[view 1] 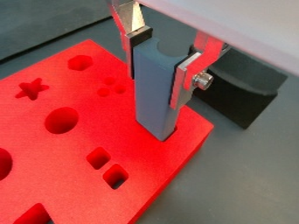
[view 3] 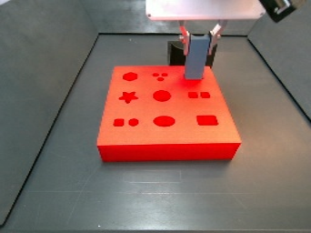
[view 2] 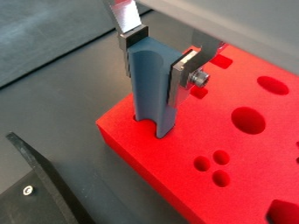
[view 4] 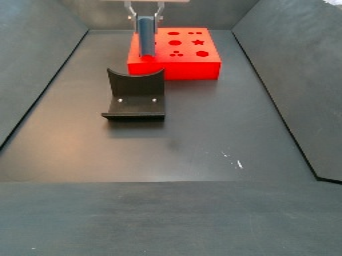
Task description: Insert the arch object.
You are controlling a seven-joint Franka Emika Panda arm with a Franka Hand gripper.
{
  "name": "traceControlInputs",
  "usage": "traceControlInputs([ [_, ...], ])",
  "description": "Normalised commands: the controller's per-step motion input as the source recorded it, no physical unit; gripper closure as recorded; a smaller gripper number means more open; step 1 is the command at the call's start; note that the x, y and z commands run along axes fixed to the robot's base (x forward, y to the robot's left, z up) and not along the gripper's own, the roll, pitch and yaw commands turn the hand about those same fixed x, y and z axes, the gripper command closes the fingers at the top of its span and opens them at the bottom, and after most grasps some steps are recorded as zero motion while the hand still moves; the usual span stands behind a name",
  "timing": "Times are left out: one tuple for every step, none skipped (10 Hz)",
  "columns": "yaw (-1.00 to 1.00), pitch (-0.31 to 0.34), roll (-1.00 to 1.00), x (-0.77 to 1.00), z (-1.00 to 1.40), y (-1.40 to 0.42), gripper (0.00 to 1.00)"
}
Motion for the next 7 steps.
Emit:
traceControlInputs([
  [-0.25,0.131,0.11,0.23,-0.46,0.00,1.00],
  [-0.22,0.101,0.13,0.16,-0.54,0.00,1.00],
  [-0.19,0.026,0.14,0.08,-0.61,-0.03,1.00],
  [-0.14,0.000,0.15,0.00,-0.60,-0.07,1.00],
  [-0.11,0.000,0.15,0.00,-0.57,-0.05,1.00],
  [-0.04,0.000,0.11,-0.08,-0.45,0.00,1.00],
  [0.00,0.000,0.00,0.00,0.00,0.00,1.00],
])
